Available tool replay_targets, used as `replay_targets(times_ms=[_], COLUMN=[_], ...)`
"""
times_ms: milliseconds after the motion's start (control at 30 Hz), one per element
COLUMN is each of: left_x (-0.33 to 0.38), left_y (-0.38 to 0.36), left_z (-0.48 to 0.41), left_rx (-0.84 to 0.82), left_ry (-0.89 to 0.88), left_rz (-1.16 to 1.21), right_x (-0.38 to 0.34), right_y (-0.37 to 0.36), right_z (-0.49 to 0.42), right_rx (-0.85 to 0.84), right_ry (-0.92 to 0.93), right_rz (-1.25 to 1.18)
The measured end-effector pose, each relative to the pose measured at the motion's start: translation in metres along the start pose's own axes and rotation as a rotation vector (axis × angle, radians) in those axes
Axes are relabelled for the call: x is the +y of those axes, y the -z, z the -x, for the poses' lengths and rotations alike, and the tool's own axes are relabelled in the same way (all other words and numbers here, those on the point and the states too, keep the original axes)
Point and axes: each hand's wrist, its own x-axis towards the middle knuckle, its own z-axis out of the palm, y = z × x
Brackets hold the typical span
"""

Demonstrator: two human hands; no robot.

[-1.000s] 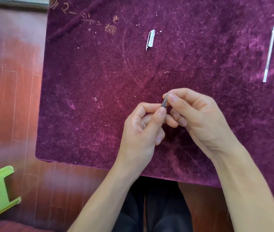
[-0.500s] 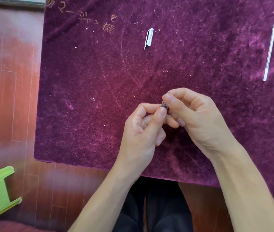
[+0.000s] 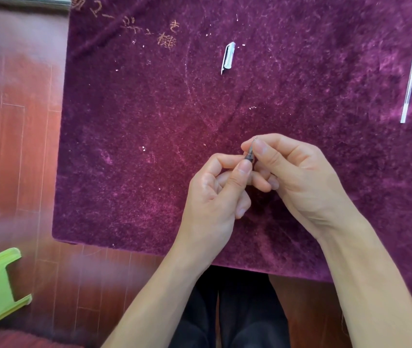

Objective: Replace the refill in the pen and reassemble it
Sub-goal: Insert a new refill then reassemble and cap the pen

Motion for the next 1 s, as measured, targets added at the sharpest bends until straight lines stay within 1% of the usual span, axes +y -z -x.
replay_targets(times_ms=[167,300,633,900,1000], left_x=[-0.002,-0.001,0.000,-0.002,0.000], left_y=[0.001,0.001,0.002,0.001,0.002], left_z=[0.000,-0.001,-0.002,-0.003,-0.003], left_rx=[-0.001,0.008,0.015,0.036,-0.004], left_ry=[0.009,0.012,0.016,0.019,0.044], left_rz=[-0.014,0.018,0.028,0.061,0.127], right_x=[-0.001,-0.002,-0.002,-0.001,-0.002], right_y=[-0.007,-0.006,-0.008,-0.017,-0.017], right_z=[0.000,0.000,-0.002,-0.001,-0.001], right_rx=[0.042,0.016,0.019,0.140,0.096], right_ry=[0.001,-0.019,-0.004,0.008,-0.015], right_rz=[0.008,-0.043,-0.042,-0.045,-0.084])
